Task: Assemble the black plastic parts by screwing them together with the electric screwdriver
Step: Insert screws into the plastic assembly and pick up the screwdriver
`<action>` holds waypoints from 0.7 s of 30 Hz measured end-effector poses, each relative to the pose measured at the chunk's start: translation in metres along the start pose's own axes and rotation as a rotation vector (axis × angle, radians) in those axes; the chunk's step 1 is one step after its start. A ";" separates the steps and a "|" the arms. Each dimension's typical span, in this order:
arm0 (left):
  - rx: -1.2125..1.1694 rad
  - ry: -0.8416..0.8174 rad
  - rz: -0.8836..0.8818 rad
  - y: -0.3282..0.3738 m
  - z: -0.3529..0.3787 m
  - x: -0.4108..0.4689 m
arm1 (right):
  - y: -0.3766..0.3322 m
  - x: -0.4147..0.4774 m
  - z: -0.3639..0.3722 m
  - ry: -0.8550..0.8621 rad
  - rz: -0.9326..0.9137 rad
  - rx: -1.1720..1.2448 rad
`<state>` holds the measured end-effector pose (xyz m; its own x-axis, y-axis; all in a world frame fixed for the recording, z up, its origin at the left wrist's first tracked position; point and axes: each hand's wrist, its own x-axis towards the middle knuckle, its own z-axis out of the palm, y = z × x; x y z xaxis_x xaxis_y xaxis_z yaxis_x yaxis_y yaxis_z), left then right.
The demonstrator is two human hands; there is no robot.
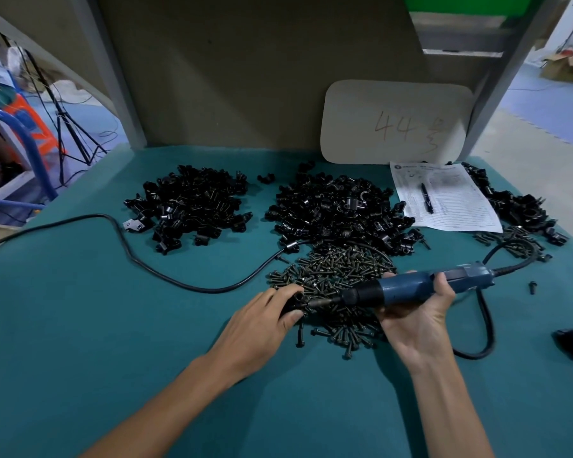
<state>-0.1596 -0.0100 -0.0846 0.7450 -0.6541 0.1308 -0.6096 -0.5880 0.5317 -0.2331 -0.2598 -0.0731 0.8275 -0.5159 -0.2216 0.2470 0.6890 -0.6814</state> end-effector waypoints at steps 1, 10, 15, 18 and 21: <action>-0.015 0.005 -0.003 0.000 0.000 0.000 | 0.000 0.000 -0.001 -0.014 0.006 -0.009; -0.009 0.030 0.010 -0.001 0.000 -0.001 | -0.001 -0.002 -0.002 0.004 0.007 -0.133; 0.008 0.043 0.012 -0.001 0.001 -0.001 | -0.002 -0.005 0.000 0.013 0.008 -0.153; 0.014 0.043 0.013 -0.002 0.001 -0.001 | -0.002 -0.006 0.000 0.013 0.005 -0.162; 0.021 0.042 0.012 -0.001 0.001 0.000 | -0.002 -0.006 0.000 0.009 0.007 -0.165</action>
<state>-0.1594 -0.0093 -0.0859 0.7483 -0.6406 0.1722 -0.6235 -0.5906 0.5123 -0.2384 -0.2583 -0.0706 0.8239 -0.5167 -0.2326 0.1544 0.5996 -0.7852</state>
